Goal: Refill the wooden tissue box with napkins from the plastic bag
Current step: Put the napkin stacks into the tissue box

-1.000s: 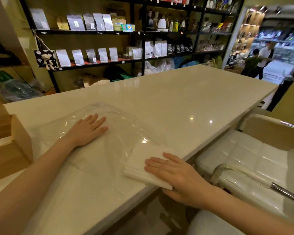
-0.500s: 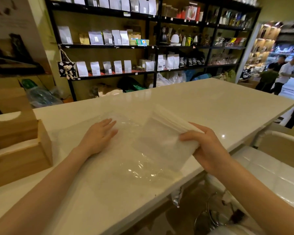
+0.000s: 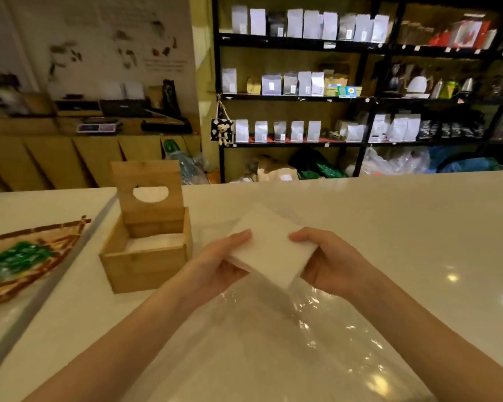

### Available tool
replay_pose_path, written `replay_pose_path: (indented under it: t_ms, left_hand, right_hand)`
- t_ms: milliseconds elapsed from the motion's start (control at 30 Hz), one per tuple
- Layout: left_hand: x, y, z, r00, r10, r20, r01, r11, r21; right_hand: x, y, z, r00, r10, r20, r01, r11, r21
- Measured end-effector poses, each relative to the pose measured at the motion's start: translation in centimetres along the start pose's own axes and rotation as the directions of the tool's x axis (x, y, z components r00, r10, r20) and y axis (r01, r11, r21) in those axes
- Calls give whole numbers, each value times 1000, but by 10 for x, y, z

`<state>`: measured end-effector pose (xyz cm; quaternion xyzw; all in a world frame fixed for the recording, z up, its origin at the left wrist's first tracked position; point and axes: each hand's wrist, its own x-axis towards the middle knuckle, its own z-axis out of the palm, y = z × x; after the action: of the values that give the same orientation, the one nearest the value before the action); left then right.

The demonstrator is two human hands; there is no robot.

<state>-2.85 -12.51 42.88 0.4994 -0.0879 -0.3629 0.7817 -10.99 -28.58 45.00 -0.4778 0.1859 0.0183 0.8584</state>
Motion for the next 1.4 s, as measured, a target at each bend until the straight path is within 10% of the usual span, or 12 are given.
replay_pose_path:
  t_ms: [500, 900, 1167, 1400]
  left_hand:
    - [-34, 105, -79, 968, 41, -246, 57, 924, 378]
    - [-26, 145, -127, 878, 65, -475, 228, 815, 533]
    - [-22, 144, -129, 844, 167, -509, 290, 657, 696]
    - [-15, 140, -129, 811, 237, -535, 340, 554, 760]
  right_hand:
    - [76, -15, 89, 894, 255, 368, -133, 936, -325]
    - [123, -6, 134, 935, 173, 310, 41, 816, -577]
    - [131, -12, 138, 985, -42, 165, 163, 504, -848]
    - [135, -6, 131, 988, -45, 145, 147, 529, -836]
